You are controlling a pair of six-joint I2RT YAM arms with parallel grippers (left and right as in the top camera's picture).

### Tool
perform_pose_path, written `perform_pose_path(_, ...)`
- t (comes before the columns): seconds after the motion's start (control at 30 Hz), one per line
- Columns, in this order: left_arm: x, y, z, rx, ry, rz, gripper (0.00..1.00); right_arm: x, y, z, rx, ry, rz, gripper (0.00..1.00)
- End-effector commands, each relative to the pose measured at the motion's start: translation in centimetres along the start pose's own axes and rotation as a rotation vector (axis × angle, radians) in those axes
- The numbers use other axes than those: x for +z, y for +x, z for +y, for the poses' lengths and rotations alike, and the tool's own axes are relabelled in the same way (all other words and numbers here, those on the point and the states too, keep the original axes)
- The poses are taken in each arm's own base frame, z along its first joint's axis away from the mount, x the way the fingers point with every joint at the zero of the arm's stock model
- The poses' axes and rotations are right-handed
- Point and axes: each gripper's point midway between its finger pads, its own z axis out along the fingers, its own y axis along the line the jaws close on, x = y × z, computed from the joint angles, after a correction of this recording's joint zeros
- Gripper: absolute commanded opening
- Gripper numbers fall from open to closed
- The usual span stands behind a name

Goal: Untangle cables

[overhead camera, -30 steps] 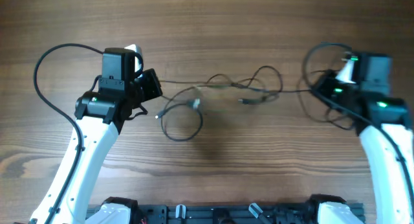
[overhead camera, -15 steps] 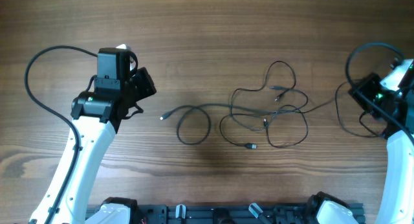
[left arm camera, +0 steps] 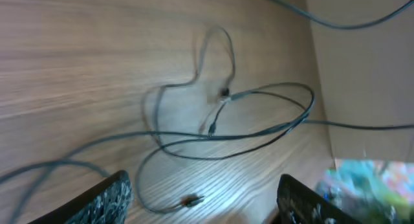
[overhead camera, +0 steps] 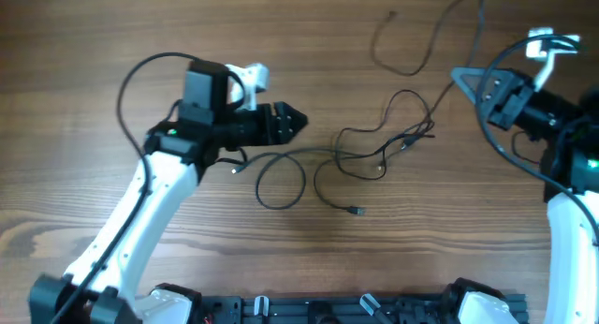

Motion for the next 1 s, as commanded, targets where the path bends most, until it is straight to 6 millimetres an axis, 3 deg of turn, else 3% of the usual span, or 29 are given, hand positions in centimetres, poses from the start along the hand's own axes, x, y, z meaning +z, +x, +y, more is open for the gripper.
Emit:
perform_pose_path(0.0,2.7,1.9,-2.3,0.074,0.085,0.085,0.75,2.5,0.9,2.3,0.069,-0.022,0.04,0.04)
perform_pose_path(0.17,5.1,3.0,-4.3,0.149,0.134,0.114,0.77,5.9,2.8,0.6,0.149,0.156,0.04,0.05)
perform_pose_path(0.27,5.9,3.5,-4.0,0.146,0.122,0.133,0.77,6.4,3.2,0.2,0.133,0.272,0.046,0.05)
perform_pose_path(0.4,7.0,4.1,-3.8,0.145,0.122,0.159,0.77,5.8,2.1,0.5,0.09,0.473,0.048,0.05)
perform_pose_path(0.57,8.6,5.7,-4.4,0.166,0.137,0.204,0.78,7.1,-0.5,4.1,0.102,0.476,0.036,0.05)
perform_pose_path(0.8,9.3,7.1,-6.4,0.212,0.177,0.227,0.8,9.2,-3.0,7.9,0.107,0.316,-0.027,0.04)
perform_pose_path(0.97,9.4,7.3,-6.6,0.217,0.181,0.23,0.82,9.9,-6.0,11.9,0.038,0.135,-0.115,0.05)
